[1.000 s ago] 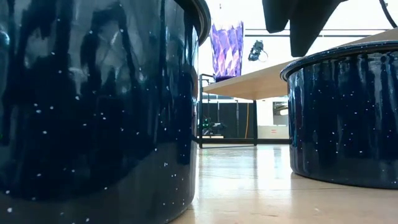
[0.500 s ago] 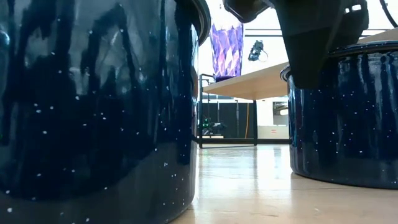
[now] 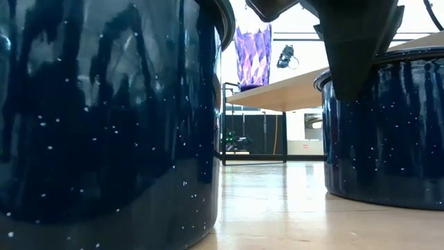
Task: Stack small to large cups/mugs on shelf
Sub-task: Put the right black mug on the shelf
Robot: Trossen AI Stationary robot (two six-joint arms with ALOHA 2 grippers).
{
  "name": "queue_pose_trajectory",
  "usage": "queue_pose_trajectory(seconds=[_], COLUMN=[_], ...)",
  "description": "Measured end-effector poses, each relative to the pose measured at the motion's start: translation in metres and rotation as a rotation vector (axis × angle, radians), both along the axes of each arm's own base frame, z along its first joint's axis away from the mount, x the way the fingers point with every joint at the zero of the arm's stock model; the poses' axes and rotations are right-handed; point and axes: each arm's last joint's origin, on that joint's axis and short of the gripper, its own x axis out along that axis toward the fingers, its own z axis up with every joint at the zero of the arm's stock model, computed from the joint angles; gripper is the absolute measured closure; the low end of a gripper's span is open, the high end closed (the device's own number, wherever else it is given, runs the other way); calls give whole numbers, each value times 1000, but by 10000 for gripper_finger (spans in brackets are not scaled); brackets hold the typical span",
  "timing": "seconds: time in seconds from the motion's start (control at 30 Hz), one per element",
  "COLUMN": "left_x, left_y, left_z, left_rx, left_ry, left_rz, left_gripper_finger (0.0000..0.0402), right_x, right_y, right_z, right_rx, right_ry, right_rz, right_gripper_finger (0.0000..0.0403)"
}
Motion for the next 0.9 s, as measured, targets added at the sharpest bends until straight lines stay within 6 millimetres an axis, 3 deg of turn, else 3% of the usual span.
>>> queue_pose_trajectory(seconds=[0.5,0.73,0.9], left_x=[0,0,1], left_y=[0,0,-1], left_z=[0,0,1], left_rx=[0,-1,4], left_ry=[0,1,-25], left_rz=[1,1,-22], left_gripper_finger=[294,294,294], right_x=[3,3,1], right_y=[2,2,1], right_z=[0,0,14], right_rx=[-10,-14,-8], right_ry=[-24,-24,-65], right_rz=[319,356,356], right_gripper_finger=[371,371,376])
